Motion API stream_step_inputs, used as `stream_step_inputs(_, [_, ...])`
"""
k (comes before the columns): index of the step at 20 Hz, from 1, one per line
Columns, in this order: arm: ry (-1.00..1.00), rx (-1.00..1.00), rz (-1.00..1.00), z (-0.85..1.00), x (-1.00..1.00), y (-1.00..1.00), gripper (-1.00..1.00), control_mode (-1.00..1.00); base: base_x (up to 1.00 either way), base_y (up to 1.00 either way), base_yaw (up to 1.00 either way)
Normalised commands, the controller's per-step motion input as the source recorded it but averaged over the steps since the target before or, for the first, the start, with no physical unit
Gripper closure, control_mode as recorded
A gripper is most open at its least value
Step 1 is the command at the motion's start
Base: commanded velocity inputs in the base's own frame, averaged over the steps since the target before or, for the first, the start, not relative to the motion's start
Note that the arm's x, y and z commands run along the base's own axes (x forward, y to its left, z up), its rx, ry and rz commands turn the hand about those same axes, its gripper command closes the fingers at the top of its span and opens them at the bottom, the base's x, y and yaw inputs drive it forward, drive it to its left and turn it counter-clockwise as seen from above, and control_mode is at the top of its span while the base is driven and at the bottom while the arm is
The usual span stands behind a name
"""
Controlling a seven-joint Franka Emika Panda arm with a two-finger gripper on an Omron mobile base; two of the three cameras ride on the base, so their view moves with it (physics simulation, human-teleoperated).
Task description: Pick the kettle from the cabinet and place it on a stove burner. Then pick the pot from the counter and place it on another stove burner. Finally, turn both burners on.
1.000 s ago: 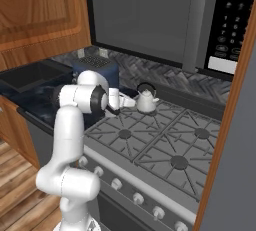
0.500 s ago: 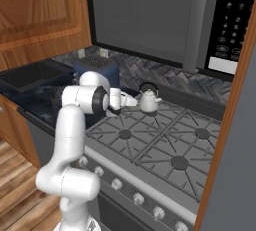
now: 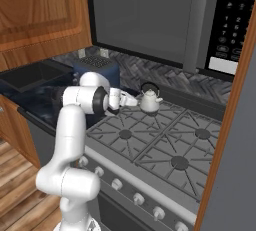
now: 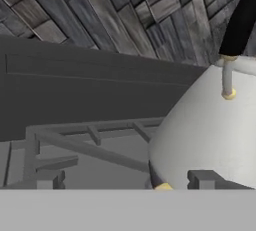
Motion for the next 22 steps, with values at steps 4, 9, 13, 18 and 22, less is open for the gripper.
stream_step_inputs(4, [-0.09,0.0,-0.01,-0.01,-0.31,0.0,-1.0,-1.0,0.0,0.0,0.0])
stream_step_inputs(9, [-0.05,0.0,-0.01,0.0,-0.3,0.0,-1.0,-1.0,0.0,0.0,0.0])
stream_step_inputs(13, [-0.05,0.0,-0.02,0.08,-0.31,0.0,-1.0,-1.0,0.0,0.0,0.0])
stream_step_inputs(18, [-0.02,0.0,-0.02,0.17,-0.25,0.0,-1.0,-1.0,0.0,0.0,0.0])
stream_step_inputs(22, [-0.02,0.0,-0.01,0.24,-0.26,0.0,-1.0,-1.0,0.0,0.0,0.0])
